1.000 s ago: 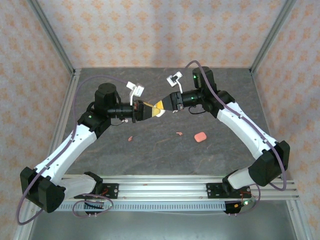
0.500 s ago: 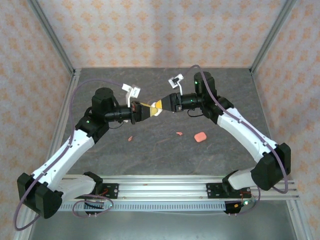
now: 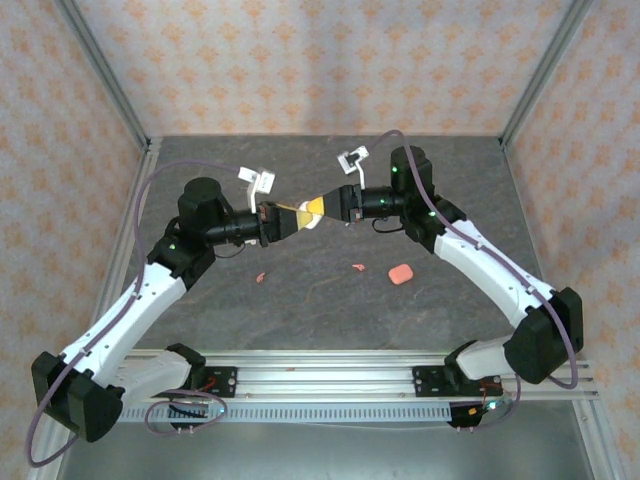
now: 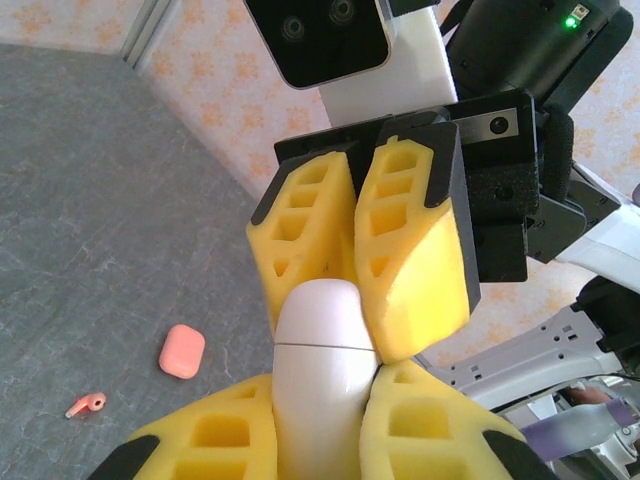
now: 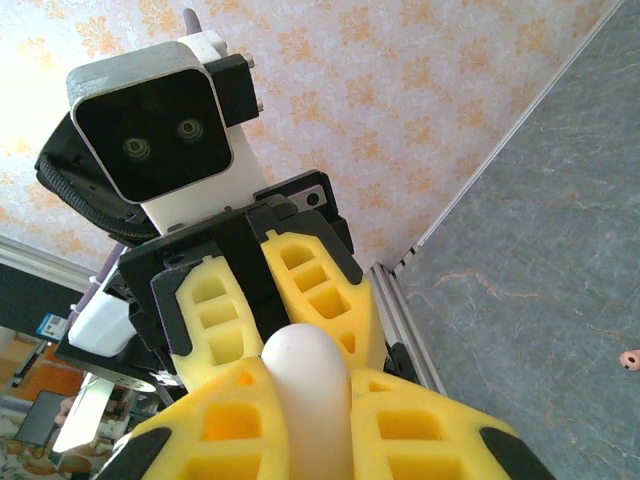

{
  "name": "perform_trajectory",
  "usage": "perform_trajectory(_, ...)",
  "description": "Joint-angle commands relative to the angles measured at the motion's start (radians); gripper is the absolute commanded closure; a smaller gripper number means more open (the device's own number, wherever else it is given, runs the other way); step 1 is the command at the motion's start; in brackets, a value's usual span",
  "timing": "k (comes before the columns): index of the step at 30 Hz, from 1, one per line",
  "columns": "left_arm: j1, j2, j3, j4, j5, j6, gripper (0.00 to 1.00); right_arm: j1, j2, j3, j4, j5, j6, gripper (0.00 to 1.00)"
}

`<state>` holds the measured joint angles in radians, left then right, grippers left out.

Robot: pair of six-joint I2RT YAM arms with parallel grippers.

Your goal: Insert wireless bluetooth earbuds into charging case

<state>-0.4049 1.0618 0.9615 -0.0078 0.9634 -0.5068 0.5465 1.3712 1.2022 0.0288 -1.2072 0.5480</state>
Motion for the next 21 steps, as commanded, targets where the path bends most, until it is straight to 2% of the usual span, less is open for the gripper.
perform_trajectory(1, -0.002, -0.032, -0.016, 0.065, -0.006, 0.004, 0.9, 0.005, -0.007, 0.003, 0.065, 0.023, 0.066, 0.97)
perform_trajectory(9, -0.003, -0.058, -0.024, 0.07, -0.012, 0.008, 0.83, -0.02, 0.021, -0.041, 0.336, -0.032, 0.299, 1.0)
perform_trajectory(14, -0.003, -0.059, -0.021, 0.06, -0.013, 0.013, 0.73, -0.025, 0.021, -0.032, 0.325, -0.064, 0.297, 1.0)
perform_trajectory(21, -0.003, -0.056, -0.005, 0.015, -0.009, 0.041, 0.68, -0.032, 0.017, -0.009, 0.252, -0.076, 0.249, 1.0)
